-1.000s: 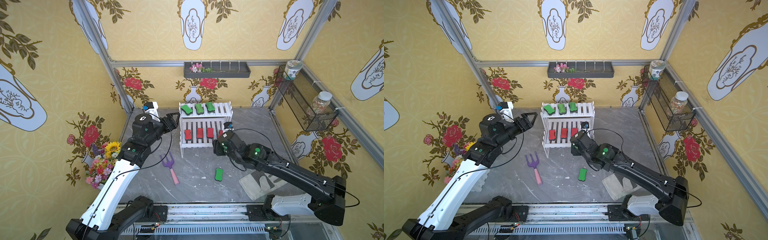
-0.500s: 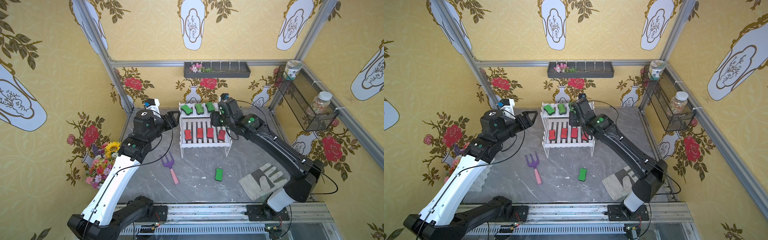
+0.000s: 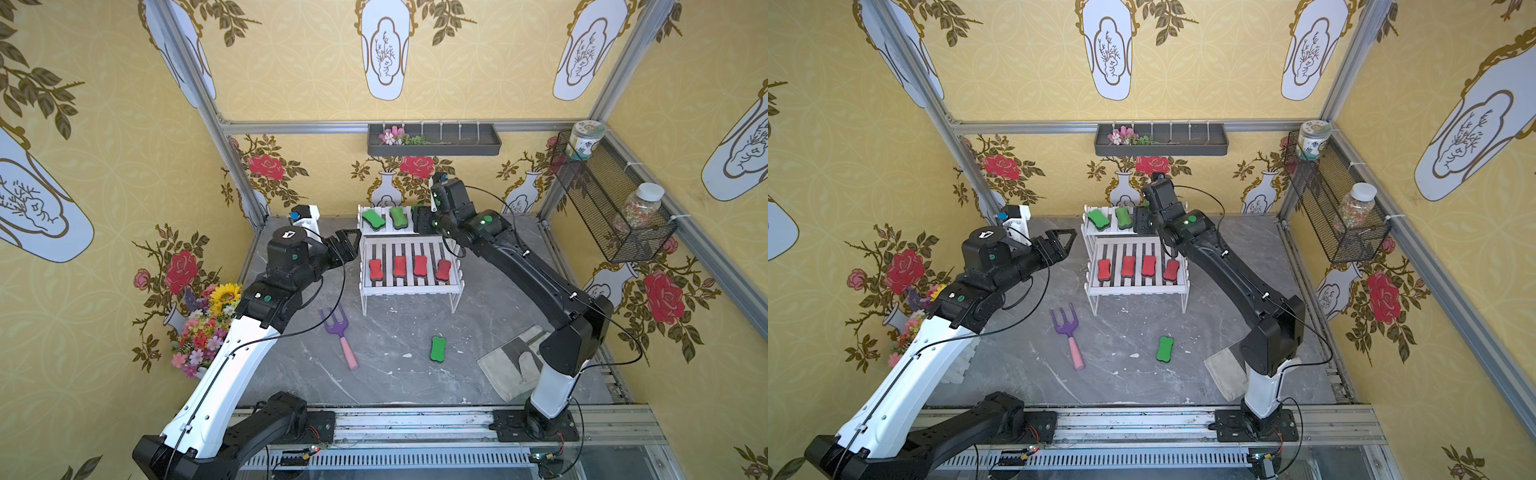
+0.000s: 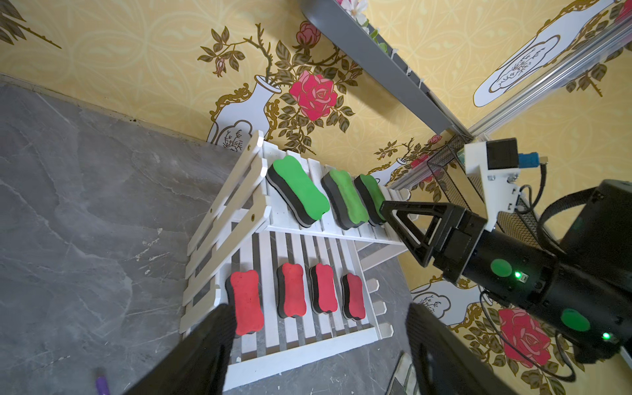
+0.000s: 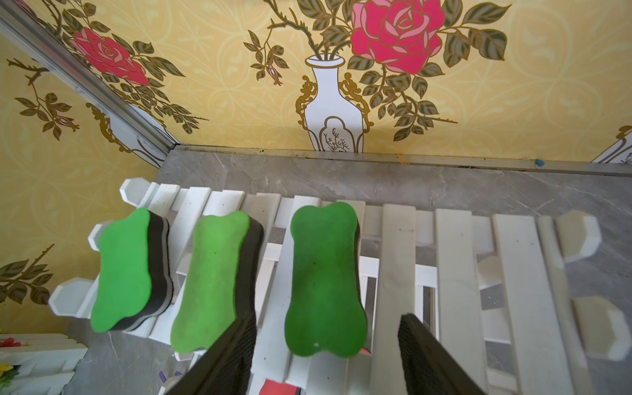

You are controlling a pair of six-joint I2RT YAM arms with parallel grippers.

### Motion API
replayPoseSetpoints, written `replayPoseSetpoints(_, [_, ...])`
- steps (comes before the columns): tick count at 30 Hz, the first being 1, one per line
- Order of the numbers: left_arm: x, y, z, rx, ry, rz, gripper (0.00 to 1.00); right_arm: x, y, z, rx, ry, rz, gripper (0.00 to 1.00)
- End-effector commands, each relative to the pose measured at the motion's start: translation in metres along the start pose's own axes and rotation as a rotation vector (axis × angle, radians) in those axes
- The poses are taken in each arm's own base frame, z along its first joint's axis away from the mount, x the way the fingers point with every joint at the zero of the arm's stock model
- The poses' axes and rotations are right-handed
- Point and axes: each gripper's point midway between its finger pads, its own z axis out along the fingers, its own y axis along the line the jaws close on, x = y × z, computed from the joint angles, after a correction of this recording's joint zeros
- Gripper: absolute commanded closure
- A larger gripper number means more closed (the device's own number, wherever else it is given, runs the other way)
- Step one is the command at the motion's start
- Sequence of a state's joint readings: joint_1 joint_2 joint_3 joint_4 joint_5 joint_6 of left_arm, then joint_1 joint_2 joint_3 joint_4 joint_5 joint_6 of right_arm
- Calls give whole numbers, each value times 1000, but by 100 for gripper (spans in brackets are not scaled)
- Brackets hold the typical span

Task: Remove the whiteboard erasers from the shelf
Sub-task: Place the whiteboard eraser at the center of the board, then pick up the whiteboard eraser from the shelf.

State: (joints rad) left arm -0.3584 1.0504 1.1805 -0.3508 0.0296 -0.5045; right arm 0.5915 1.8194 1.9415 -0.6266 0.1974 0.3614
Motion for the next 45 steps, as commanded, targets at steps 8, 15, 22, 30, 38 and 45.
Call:
replayPoseSetpoints(8, [-2, -1, 0, 11, -17, 20, 14, 0, -3, 16, 36, 10, -35, 31])
replayPoseSetpoints(15, [-4, -3, 0, 20, -27, 23, 12, 3, -6, 19, 55, 26, -50, 37])
replayPoseSetpoints(22, [-5, -9, -3, 44, -21, 30, 1, 10, -6, 25, 64, 57, -62, 43])
replayPoseSetpoints(30, [-8, -16, -10, 73, -37, 38, 0, 3, 3, 18, 34, 31, -69, 57])
replayPoseSetpoints(38, [-11, -19, -13, 87, -52, 40, 0, -21, 13, -11, -30, -51, -49, 61])
replayPoseSetpoints(45, [-10, -18, -12, 86, -49, 32, 1, -31, 17, -56, -107, -106, -12, 61])
